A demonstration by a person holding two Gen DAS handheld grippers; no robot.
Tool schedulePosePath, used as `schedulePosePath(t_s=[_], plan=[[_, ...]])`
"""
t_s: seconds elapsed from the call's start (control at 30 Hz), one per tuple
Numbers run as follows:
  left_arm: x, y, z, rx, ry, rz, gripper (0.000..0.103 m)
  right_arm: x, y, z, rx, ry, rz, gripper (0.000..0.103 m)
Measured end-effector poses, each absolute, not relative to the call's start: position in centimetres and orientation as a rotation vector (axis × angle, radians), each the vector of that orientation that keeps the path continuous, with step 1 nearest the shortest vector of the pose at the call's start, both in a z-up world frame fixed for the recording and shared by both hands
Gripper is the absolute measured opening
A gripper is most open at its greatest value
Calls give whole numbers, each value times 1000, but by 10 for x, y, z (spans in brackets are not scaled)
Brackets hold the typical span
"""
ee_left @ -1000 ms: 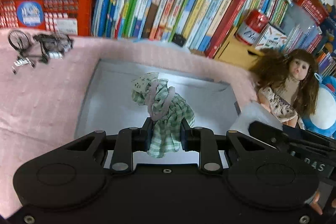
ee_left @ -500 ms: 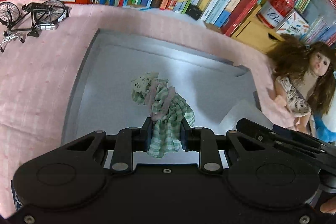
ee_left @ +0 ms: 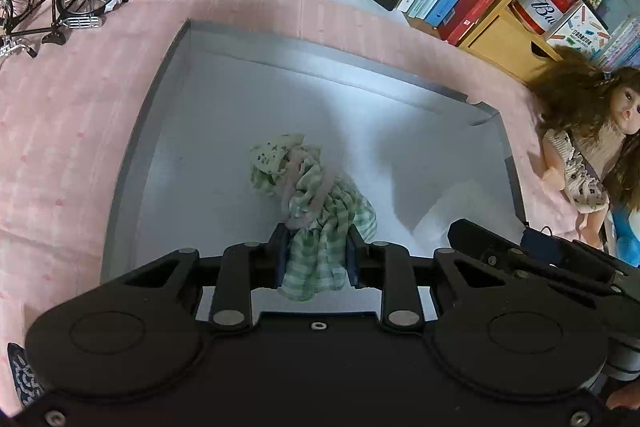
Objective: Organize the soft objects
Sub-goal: 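Carry the gingham pouch and foam block over the grey tray with both grippers, then open the left gripper to drop the pouch while the right gripper releases the foam block into the tray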
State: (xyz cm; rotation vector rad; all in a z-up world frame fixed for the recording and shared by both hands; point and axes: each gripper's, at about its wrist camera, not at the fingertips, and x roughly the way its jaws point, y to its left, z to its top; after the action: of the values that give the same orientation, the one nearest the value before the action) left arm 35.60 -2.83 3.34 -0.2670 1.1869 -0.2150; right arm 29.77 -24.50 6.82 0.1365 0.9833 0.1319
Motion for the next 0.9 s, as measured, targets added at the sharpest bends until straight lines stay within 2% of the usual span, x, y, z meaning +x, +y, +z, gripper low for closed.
schedulePosePath(t_s=[0.2, 0.23, 0.33, 0.5, 0.9], plan=[[356, -30, 33, -265, 1194, -212, 32, 300, -243, 66, 137, 993, 136, 64], [356, -30, 34, -264, 1194, -207, 34, 299, -242, 66, 136, 992, 139, 71], [354, -30, 39, -262, 1187, -200, 44, 298, -242, 69, 132, 988, 154, 79], [349, -25, 51, -265, 1160, -191, 53, 293, -241, 80, 108, 961, 154, 85], [311, -20, 96, -224, 1024, -223, 71, 264, -245, 110, 91, 883, 158, 87]])
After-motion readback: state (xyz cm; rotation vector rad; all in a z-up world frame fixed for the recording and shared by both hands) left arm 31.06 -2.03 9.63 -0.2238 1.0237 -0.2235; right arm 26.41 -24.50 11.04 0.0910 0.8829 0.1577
